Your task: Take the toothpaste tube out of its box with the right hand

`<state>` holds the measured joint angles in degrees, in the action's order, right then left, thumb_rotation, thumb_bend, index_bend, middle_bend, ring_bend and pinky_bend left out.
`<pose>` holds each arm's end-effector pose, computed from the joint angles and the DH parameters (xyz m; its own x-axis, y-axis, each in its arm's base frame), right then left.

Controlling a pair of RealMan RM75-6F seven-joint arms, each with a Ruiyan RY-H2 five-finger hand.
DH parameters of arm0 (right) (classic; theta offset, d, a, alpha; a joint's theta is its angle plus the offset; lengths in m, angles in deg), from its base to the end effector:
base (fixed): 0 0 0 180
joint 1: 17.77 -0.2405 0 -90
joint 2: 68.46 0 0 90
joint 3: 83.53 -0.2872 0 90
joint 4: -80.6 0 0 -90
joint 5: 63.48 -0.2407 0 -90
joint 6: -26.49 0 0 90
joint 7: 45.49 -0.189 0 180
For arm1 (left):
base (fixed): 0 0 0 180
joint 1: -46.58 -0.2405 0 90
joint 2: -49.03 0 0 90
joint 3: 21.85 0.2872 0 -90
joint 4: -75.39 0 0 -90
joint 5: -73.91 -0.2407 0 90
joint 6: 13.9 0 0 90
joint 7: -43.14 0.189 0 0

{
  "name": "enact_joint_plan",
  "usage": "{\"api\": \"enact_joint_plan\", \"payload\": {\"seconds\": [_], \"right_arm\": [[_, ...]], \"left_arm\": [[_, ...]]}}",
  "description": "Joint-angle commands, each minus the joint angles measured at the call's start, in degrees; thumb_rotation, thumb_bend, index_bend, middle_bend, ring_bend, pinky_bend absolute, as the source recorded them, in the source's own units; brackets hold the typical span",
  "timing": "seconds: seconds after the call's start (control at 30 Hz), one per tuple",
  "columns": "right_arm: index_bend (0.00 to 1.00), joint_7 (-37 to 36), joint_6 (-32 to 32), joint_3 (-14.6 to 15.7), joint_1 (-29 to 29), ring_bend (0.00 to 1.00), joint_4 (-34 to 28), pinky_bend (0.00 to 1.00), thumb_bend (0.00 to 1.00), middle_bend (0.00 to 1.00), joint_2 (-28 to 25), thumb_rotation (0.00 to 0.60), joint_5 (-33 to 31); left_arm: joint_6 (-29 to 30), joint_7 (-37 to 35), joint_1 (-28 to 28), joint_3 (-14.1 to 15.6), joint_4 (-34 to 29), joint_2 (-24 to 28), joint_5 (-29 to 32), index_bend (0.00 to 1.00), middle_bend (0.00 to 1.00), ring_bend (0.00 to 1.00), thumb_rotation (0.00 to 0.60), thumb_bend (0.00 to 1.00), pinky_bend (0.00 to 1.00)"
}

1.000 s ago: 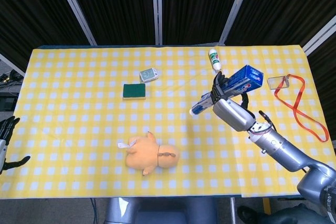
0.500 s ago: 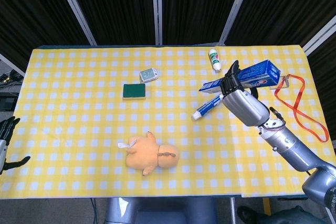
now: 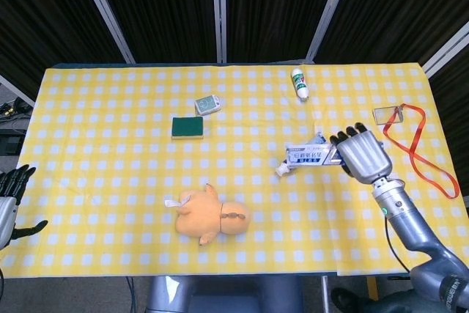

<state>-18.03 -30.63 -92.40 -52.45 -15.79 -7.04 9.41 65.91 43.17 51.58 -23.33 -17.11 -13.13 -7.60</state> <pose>-0.2231 -0.4016 0.1018 0.7588 -0.0460 0.6497 -0.6212 -0.3507 0.7008 -0.3757 0.2246 0.1429 0.4116 0.1142 0.9042 0.9048 0.0678 -0.4204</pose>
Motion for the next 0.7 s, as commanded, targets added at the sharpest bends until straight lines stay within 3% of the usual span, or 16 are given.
{"api": "enact_joint_plan", "payload": {"seconds": [0.03,0.17,0.23,0.3,0.4,0.57,0.7], "right_arm": [[0.33,-2.8,3.0,1.4,0.0,0.31,2.4,0.30,0.50,0.40,2.6,0.600,-2.2],[0.17,-4.5,5.4,2.2,-0.2,0.24,3.6,0.26,0.44,0.29,4.0,0.600,-3.9],[0.04,-5.5,6.9,2.7,-0.4,0.12,3.6,0.11,0.28,0.13,4.3,0.600,-4.6],[0.00,-7.4,8.4,3.0,-0.5,0.05,2.6,0.01,0.15,0.03,3.9,0.600,-5.4],[0.00,-9.9,8.3,2.8,0.1,0.00,-0.8,0.00,0.01,0.00,2.3,0.600,-6.2],[0.00,-13.3,3.5,3.1,3.1,0.00,-6.9,0.00,0.00,0.00,-2.4,0.600,-2.0],[0.00,-18.6,-5.8,4.8,9.0,0.00,-10.2,0.00,0.00,0.00,-7.9,0.600,5.9]], "left_arm": [[-0.1,0.1,0.0,-0.1,0.1,-0.1,0.2,0.00,0.00,0.00,0.600,0.00,0.00],[-0.3,0.2,0.1,0.0,0.2,-0.2,0.3,0.00,0.00,0.00,0.600,0.00,0.00],[-0.3,0.3,0.1,0.0,0.2,-0.2,0.4,0.00,0.00,0.00,0.600,0.00,0.00],[-0.2,0.2,0.1,0.0,0.2,-0.2,0.3,0.00,0.00,0.00,0.600,0.00,0.00],[0.0,0.0,0.0,0.0,0.0,-0.1,0.1,0.00,0.00,0.00,0.600,0.00,0.00],[0.6,-0.7,-0.3,0.1,-0.3,0.3,-0.4,0.00,0.00,0.00,0.600,0.00,0.00],[2.1,-2.0,-0.9,0.3,-0.7,1.0,-1.5,0.00,0.00,0.00,0.600,0.00,0.00]]}}
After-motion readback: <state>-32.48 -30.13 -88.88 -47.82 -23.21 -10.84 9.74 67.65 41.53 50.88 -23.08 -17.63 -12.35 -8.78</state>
